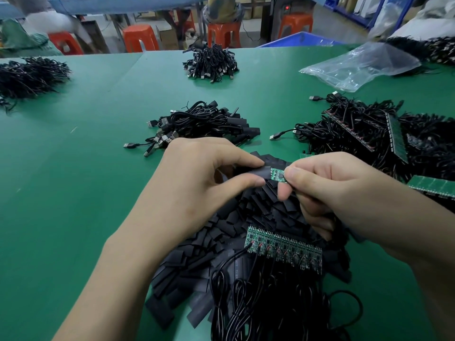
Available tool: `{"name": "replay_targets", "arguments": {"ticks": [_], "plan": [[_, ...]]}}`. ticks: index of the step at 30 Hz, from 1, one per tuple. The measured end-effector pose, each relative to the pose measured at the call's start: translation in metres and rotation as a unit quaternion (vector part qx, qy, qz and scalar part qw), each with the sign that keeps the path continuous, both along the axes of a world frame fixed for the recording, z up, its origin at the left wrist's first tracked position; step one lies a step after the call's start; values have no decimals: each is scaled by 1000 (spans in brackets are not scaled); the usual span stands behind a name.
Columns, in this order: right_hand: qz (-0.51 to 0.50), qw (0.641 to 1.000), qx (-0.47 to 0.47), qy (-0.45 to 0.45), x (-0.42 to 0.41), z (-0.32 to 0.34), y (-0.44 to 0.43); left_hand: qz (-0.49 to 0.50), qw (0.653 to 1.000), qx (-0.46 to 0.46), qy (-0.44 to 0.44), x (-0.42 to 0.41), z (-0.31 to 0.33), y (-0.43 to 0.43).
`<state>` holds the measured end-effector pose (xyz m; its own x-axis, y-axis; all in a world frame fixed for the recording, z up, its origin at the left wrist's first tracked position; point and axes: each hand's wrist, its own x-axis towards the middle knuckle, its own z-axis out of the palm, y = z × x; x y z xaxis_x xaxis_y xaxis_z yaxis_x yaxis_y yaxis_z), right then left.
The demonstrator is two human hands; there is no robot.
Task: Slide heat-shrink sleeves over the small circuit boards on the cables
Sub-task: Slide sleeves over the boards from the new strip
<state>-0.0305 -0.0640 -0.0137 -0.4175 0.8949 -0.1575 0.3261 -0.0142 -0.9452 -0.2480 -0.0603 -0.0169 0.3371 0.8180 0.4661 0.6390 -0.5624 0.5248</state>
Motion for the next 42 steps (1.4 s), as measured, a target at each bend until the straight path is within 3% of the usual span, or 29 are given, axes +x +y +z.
{"name": "replay_targets", "arguments": {"ticks": [6,14,19,42], "plan": [[18,999,-1,-27,-2,-1,-2,-50,999,8,18,2,2,-2],[28,999,-10,24,10,1,1,-26,999,27,-13,-4,2,-1],[18,998,56,-25,13,0,4,-9,998,59,-15,0,1,-2],[-7,997,64,-30,10,-2,1,-47,993,111,11,7,-4,-4]]}}
